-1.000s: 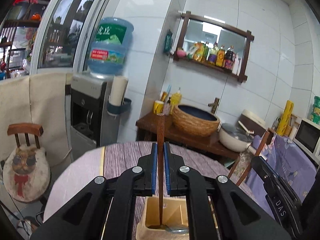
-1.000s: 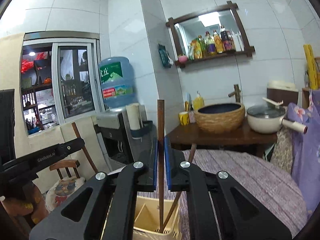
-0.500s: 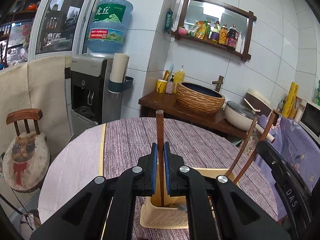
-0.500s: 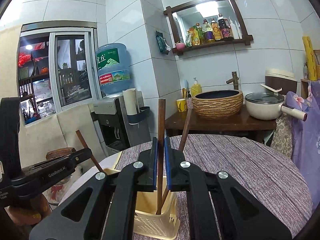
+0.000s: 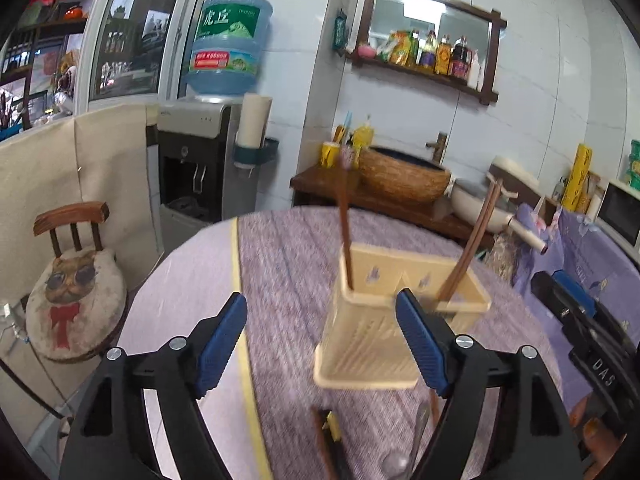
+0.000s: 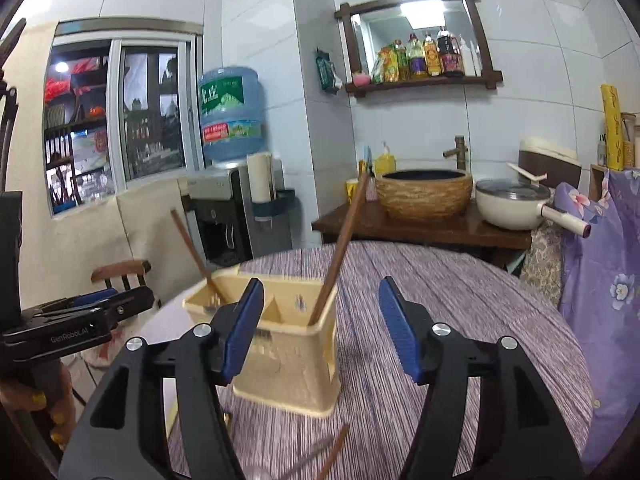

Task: Organize utensils
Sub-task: 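Move both tools back down to the remaining utensils on the cloth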

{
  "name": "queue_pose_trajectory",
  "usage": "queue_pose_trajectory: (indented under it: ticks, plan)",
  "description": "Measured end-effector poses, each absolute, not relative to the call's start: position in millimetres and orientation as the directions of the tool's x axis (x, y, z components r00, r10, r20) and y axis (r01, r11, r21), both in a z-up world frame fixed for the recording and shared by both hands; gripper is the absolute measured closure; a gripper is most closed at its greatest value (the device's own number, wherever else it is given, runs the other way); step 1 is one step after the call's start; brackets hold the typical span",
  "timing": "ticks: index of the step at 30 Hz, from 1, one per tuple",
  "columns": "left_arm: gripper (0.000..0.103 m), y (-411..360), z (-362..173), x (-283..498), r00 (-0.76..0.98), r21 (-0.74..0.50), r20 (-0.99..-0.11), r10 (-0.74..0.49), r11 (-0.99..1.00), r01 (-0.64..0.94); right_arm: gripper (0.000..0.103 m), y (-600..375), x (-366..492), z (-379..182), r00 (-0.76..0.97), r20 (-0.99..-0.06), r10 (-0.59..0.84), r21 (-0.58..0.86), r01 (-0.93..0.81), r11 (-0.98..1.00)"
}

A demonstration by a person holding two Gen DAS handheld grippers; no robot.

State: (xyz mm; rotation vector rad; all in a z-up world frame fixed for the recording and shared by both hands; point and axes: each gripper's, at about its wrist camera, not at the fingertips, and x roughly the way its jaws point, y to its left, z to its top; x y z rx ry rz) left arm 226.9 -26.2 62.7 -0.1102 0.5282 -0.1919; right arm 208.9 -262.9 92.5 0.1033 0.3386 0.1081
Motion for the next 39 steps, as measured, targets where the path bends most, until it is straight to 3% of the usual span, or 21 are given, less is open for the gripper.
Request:
queue_pose_trajectory:
  ticks: [4, 9, 12, 16, 22, 30, 39]
  plan:
    - [0.032, -17, 29, 215, 0.788, -0.131, -0.585, -0.190, 0.982, 0.139, 0.042, -265, 201, 64, 0.886, -0.448, 0.117, 0.114, -0.073, 0.991]
    - [0.052, -11, -15, 206, 0.689, -0.155, -0.697, -0.200, 0.980, 0.128, 0.042, -267, 197, 15, 0.790, -0.601, 0.126, 0.153, -0.042, 0.987]
    - [0.058, -10, -34, 199, 0.646, -0.168, -0.734, -0.209, 0.978, 0.125, 0.043, -266, 196, -11, 0.732, -0.665, 0.146, 0.193, -0.021, 0.981]
    - [0.061, -16, -47, 192, 0.614, -0.172, -0.758, -0.222, 0.975, 0.141, 0.052, -261, 195, -32, 0.679, -0.717, 0.158, 0.213, -0.003, 0.977]
    - [0.065, -26, -59, 189, 0.581, -0.180, -0.778, -0.239, 0.971, 0.158, 0.061, -251, 195, -43, 0.640, -0.753, 0.154, 0.206, 0.007, 0.979]
    - [0.066, -39, -66, 187, 0.566, -0.169, -0.787, -0.247, 0.968, 0.187, 0.061, -250, 194, -46, 0.633, -0.758, 0.156, 0.210, 0.011, 0.978]
    - [0.072, -39, -68, 187, 0.590, -0.051, -0.796, -0.130, 0.988, 0.149, 0.061, -249, 194, -46, 0.633, -0.762, 0.134, 0.186, 0.015, 0.982]
